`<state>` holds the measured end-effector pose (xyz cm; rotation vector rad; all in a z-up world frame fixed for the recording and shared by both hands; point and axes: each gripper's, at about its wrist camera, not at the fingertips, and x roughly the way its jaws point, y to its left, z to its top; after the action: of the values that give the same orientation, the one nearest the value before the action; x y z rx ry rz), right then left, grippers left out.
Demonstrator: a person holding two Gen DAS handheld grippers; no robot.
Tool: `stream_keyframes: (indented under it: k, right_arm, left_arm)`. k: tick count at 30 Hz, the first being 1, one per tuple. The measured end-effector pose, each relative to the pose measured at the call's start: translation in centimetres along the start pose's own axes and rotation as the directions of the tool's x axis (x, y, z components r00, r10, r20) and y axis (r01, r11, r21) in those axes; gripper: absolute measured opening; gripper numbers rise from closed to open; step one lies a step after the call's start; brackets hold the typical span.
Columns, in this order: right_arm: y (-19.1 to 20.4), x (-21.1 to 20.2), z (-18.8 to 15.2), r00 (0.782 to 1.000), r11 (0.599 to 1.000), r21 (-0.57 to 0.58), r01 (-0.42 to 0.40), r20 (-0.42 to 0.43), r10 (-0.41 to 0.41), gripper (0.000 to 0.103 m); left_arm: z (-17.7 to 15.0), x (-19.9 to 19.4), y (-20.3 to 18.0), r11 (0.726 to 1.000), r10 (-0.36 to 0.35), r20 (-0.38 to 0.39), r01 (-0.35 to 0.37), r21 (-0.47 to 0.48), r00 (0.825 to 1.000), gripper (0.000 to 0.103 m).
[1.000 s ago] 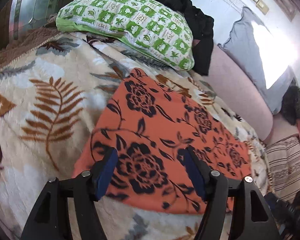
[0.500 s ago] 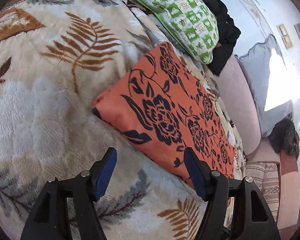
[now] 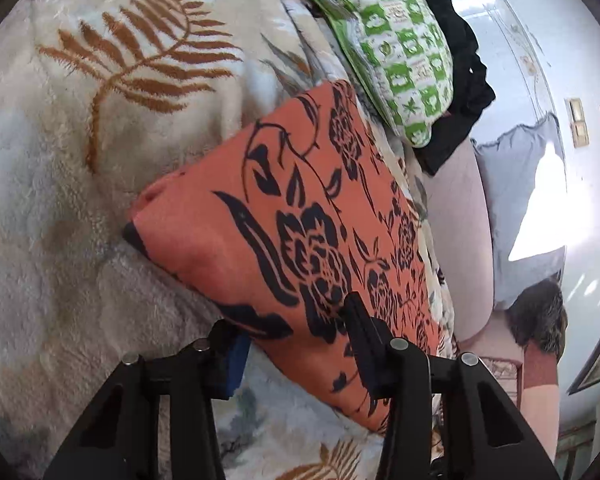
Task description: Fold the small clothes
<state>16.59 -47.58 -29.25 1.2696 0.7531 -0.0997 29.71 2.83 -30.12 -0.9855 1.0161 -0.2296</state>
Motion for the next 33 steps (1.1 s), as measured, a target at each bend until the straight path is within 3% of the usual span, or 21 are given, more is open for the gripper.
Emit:
stream_keyframes:
  k: [1, 3, 4, 6, 7, 9, 13, 17, 19, 21, 23, 25, 27, 29, 30, 32, 33]
  right_arm:
    - [0.0, 0.6, 0.0, 0.999, 0.999, -0.022, 0.044, -0.007, -0.045, 0.052]
    - [-0.3, 1.5, 0.1, 0.995, 0.994, -0.041, 0.097, -0.006, -0.098, 0.034]
    - [-0.2, 1.5, 0.2, 0.995, 0.994, -0.042, 0.097, 0.004, -0.097, 0.033]
    - [0.6, 1.4, 0.2, 0.995, 0.993, -0.062, 0.098, 0.018, -0.097, 0.03]
    - [1.1, 1.1, 0.1, 0.995, 0.992, -0.078, 0.095, 0.031, -0.093, 0.028]
    - [1.9, 0.2, -0.1, 0.995, 0.989, -0.117, 0.091, 0.056, -0.085, 0.026]
    - [4.1, -1.6, -1.4, 0.992, 0.98, -0.174, 0.093, 0.103, -0.075, 0.025]
    - [4.6, -5.2, -3.0, 0.981, 0.966, -0.211, 0.149, 0.152, -0.119, 0.025]
    - [3.3, -5.6, -2.5, 0.977, 0.969, -0.165, 0.186, 0.133, -0.165, 0.025]
    - [1.4, -4.6, -1.7, 0.972, 0.968, -0.093, 0.234, 0.055, -0.229, 0.029]
    - [-0.5, -4.3, -1.4, 0.975, 0.974, 0.03, 0.224, -0.001, -0.224, 0.033]
    - [-1.5, -5.3, -1.0, 0.982, 0.975, 0.118, 0.187, 0.02, -0.19, 0.036]
    - [-1.4, -7.5, -0.5, 0.967, 0.969, 0.134, 0.207, 0.12, -0.223, 0.039]
    - [0.3, -9.7, -0.4, 0.937, 0.971, 0.066, 0.232, 0.253, -0.241, 0.045]
    - [1.6, -10.0, -0.6, 0.932, 0.973, -0.002, 0.23, 0.289, -0.22, 0.045]
    - [5.0, -9.0, -1.7, 0.941, 0.955, -0.187, 0.23, 0.294, -0.169, 0.045]
    - [6.5, -7.8, -2.7, 0.952, 0.938, -0.271, 0.216, 0.272, -0.14, 0.039]
  left_arm:
    - [0.1, 0.0, 0.2, 1.0, -0.007, 0.004, 0.007, -0.018, 1.0, 0.045]
    - [0.4, 0.0, 0.2, 0.999, -0.011, 0.008, 0.011, -0.033, 1.0, 0.045]
    - [0.5, 0.0, 0.2, 0.999, 0.0, 0.006, 0.0, -0.053, 1.0, 0.045]
    - [0.8, -0.2, 0.2, 0.998, 0.019, 0.029, -0.017, -0.055, 0.999, 0.025]
    - [0.9, -0.3, 0.1, 0.998, 0.028, 0.034, -0.026, -0.051, 0.999, 0.024]
    - [0.8, -0.4, -0.3, 0.999, 0.042, 0.047, -0.041, -0.032, 0.998, 0.017]
    - [0.2, -1.6, -1.8, 0.998, 0.037, 0.08, -0.04, 0.047, 0.996, 0.015]
    - [-0.9, -3.0, -2.4, 0.995, 0.026, 0.033, -0.029, 0.098, 0.999, 0.015]
    - [-1.4, -2.4, -1.7, 0.995, 0.053, -0.019, -0.051, 0.091, 0.998, 0.018]
    - [-1.2, -1.5, -0.4, 0.997, 0.071, -0.051, -0.069, 0.033, 0.996, 0.03]
    - [-0.8, -1.1, 1.1, 0.998, 0.027, -0.074, -0.031, -0.046, 0.997, 0.034]
    - [-0.2, -1.3, 1.6, 0.995, -0.019, -0.075, 0.011, -0.1, 0.997, 0.04]
    - [0.1, -1.5, 1.7, 0.995, -0.031, -0.056, 0.026, -0.099, 0.998, 0.043]
    - [0.1, -1.5, 1.7, 0.996, -0.027, -0.04, 0.024, -0.083, 0.999, 0.042]
    - [0.0, -1.6, 1.5, 0.997, -0.023, -0.03, 0.021, -0.07, 0.999, 0.041]
    - [-0.2, -1.5, 0.8, 1.0, 0.002, -0.01, -0.002, -0.017, 1.0, 0.039]
    - [-0.2, -1.3, 0.3, 1.0, 0.016, 0.004, -0.016, 0.014, 1.0, 0.028]
